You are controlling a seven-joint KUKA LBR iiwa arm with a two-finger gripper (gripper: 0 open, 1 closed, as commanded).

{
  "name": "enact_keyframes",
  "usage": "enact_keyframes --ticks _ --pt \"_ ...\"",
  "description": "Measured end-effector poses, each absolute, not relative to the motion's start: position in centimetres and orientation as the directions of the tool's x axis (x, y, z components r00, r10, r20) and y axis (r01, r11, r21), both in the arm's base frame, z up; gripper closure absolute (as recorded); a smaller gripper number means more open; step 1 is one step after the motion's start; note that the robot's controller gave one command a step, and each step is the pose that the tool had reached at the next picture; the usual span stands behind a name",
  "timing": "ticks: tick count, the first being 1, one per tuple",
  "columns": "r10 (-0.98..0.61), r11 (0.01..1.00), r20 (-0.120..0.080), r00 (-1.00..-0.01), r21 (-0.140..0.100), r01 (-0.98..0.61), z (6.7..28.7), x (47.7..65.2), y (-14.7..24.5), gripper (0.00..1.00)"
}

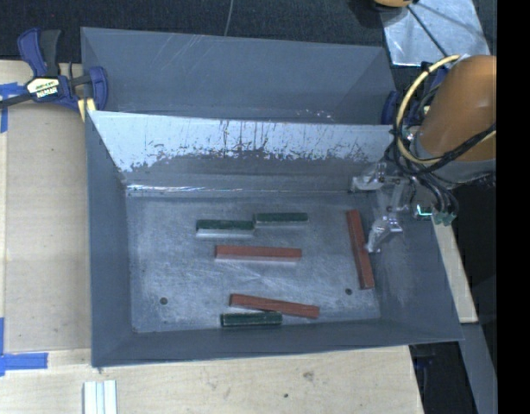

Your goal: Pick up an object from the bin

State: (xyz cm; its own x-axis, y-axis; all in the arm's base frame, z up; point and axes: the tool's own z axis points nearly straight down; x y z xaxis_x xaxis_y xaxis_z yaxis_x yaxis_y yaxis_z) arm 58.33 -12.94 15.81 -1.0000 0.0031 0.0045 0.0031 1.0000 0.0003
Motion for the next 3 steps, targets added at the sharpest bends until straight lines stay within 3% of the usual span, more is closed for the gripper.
enact_keyframes --ticks 2,3 --pt "-0.048 0.999 -0.001 -0.999 0.000 -0.048 16.9 58.9 -13.3 0.00" --pt "-0.128 0.992 -0.012 -0.992 -0.005 -0.128 12.9 60.0 -10.5 0.00"
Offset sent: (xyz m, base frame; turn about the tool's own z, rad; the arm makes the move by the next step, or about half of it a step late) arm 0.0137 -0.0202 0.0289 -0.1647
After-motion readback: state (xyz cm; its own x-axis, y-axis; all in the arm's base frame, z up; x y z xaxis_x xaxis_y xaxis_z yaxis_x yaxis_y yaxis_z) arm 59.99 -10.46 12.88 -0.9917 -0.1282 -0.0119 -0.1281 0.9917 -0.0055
